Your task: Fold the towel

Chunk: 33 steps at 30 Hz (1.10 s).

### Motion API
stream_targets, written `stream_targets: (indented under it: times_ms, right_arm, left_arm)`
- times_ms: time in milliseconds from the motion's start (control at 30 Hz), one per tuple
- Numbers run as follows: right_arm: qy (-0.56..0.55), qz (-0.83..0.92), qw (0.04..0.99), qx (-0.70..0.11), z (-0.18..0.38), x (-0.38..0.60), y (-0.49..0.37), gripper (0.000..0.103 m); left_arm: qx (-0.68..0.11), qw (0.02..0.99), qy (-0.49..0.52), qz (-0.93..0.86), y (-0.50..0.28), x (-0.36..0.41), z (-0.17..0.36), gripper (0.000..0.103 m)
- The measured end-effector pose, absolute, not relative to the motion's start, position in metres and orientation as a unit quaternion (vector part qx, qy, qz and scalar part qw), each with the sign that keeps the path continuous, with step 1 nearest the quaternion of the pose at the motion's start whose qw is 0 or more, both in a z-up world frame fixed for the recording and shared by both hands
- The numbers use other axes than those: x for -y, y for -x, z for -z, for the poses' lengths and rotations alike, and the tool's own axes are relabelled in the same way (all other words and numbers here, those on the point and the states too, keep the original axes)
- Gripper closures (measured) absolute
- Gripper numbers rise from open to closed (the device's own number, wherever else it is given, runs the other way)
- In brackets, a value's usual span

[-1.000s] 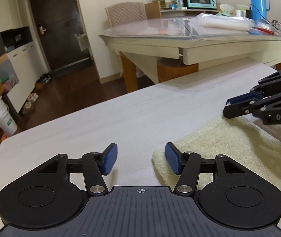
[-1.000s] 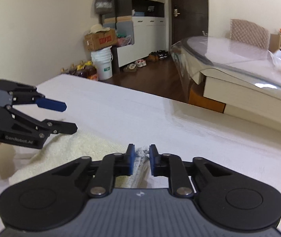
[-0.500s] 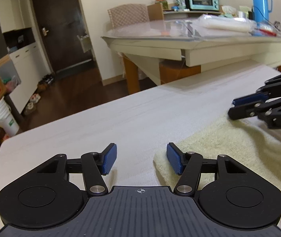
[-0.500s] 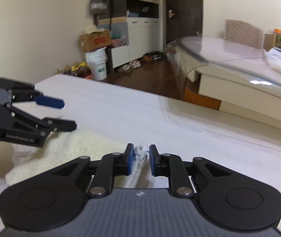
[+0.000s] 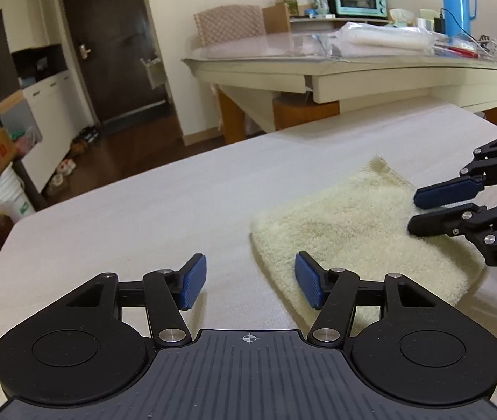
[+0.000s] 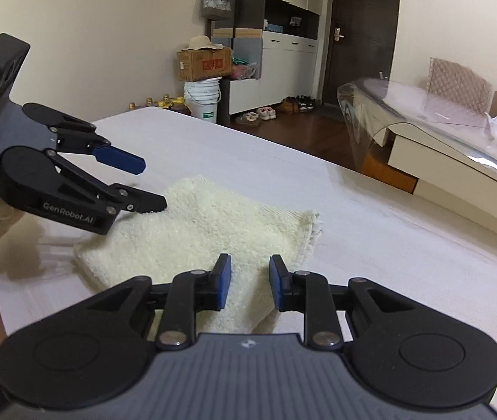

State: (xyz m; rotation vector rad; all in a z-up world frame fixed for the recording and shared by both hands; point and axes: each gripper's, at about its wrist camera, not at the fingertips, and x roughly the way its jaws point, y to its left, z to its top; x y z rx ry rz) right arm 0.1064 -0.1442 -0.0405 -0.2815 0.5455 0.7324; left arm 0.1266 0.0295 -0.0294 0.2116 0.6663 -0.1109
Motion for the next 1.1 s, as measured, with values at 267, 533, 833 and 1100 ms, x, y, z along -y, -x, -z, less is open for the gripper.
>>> stream_targets:
  times_ms: [267, 533, 833, 1100]
  right_arm:
    - [0.09, -0.363, 0.889, -0.266, 0.031, 0.164, -0.078, 0.075]
    - [0.103, -0.35, 0.891, -0.27, 0.039, 0.164, -0.068, 0.073]
    - [0.088, -0.342, 0.896, -0.268, 0.042, 0.177, -0.049, 0.071]
    - [0.107, -0.329, 0.899, -0.266, 0.047, 0.174, -0.045, 0.064]
  left_arm:
    - [-0.323, 0.941, -0.067, 0.076, -0.088, -0.03, 0.019, 0.043]
    - [-0.327, 0.939, -0.085, 0.061, -0.077, -0.018, 0.03, 0.044]
    - [-0.332, 0.939, -0.059, 0.062, -0.048, -0.01, 0.032, 0.044]
    - [-0.332, 0.94, -0.053, 0.061, -0.04, -0.004, 0.035, 0.043]
